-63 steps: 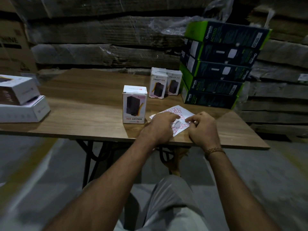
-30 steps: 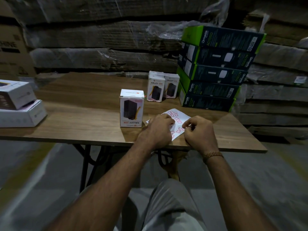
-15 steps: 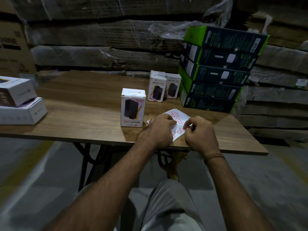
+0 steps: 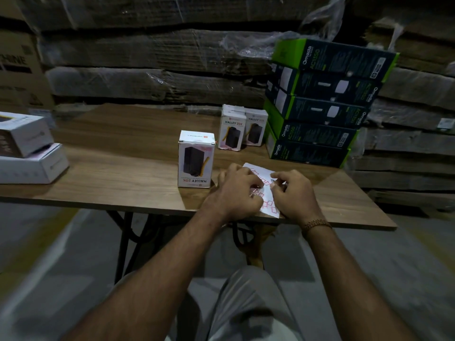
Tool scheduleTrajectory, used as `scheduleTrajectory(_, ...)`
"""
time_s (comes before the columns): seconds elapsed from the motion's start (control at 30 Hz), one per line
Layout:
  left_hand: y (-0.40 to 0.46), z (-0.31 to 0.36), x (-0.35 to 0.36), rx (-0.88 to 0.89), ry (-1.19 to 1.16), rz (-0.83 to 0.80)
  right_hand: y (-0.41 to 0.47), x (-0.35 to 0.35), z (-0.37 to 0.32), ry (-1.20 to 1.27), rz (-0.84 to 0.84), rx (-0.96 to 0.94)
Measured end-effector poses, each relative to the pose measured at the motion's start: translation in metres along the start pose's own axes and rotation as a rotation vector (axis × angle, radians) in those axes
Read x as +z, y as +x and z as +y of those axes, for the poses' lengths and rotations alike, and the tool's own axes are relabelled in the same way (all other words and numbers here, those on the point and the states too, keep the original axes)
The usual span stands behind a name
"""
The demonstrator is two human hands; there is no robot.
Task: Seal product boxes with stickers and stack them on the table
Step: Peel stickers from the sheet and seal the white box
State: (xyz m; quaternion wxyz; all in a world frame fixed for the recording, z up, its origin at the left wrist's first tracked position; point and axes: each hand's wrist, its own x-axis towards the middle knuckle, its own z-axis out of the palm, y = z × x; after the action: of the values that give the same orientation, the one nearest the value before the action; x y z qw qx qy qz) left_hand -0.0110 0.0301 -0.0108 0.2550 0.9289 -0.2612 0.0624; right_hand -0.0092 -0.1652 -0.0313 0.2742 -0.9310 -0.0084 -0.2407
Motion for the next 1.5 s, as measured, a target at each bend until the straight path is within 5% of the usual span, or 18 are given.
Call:
scheduleTrajectory(0.17,0.001,0.000,0.000,-0.031,-0.089,0.048,0.003,0.000,-0.002,-0.059,-0.032,-0.024)
scheduleTrajectory(0.4,0.003,0.004,0.001,-0.167,-0.017,-0.101,0.005,-0.004,-0.007,-0.062,-0.051,-0.018)
scheduleTrajectory(0.6,0.010,0.003,0.002,-0.031,0.189,-0.141,0.017,-0.009,-0.015,-0.058,-0.105,0.032)
scheduleTrajectory(1.0,0.014,-0.001,0.009,-0.040,0.262,-0.130,0.014,0.002,-0.011,-0.131,-0.045,0.001)
scheduleTrajectory(1.5,0.007,-0.001,0.005,-0.081,0.097,-0.117,0.009,-0.005,-0.003,0.165,-0.035,0.077)
